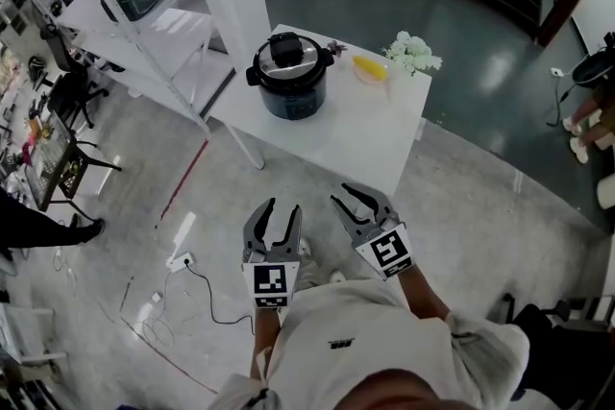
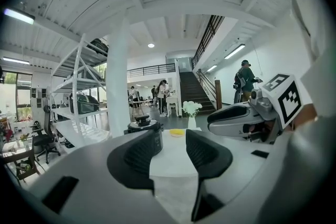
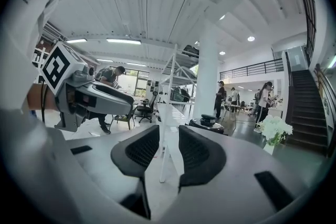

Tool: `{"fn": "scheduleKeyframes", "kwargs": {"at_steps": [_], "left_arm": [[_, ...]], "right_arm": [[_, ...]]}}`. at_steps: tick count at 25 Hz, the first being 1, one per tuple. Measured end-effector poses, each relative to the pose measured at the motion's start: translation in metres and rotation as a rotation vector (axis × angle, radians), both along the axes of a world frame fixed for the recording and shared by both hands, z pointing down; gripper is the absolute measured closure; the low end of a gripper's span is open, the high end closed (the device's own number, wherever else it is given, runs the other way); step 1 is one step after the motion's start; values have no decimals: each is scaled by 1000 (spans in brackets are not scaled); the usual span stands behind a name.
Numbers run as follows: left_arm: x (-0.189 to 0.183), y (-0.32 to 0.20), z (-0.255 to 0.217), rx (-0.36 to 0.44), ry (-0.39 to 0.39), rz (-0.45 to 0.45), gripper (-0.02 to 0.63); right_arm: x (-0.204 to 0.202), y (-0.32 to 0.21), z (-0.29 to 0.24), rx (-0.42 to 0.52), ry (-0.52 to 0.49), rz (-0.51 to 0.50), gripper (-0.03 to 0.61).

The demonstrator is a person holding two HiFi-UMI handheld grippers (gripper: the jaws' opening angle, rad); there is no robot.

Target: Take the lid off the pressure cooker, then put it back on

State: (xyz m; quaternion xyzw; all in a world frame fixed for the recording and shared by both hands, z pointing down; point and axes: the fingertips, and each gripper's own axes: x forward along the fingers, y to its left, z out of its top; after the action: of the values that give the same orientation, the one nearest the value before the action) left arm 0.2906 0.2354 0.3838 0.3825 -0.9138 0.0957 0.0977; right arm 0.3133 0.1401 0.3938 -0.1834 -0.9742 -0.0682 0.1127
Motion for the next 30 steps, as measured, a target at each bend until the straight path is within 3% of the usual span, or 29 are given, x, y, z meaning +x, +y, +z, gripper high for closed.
{"fn": "scheduleKeyframes", "kwargs": {"at_steps": [14,30], "left_arm": [[-105,8,4,-17,16,103,413],[-191,20,16,-10,36,200,413]], "right_arm": [[-102,14,10,2,15,79,462],[-182,34,19,11,61,155,462]]}}
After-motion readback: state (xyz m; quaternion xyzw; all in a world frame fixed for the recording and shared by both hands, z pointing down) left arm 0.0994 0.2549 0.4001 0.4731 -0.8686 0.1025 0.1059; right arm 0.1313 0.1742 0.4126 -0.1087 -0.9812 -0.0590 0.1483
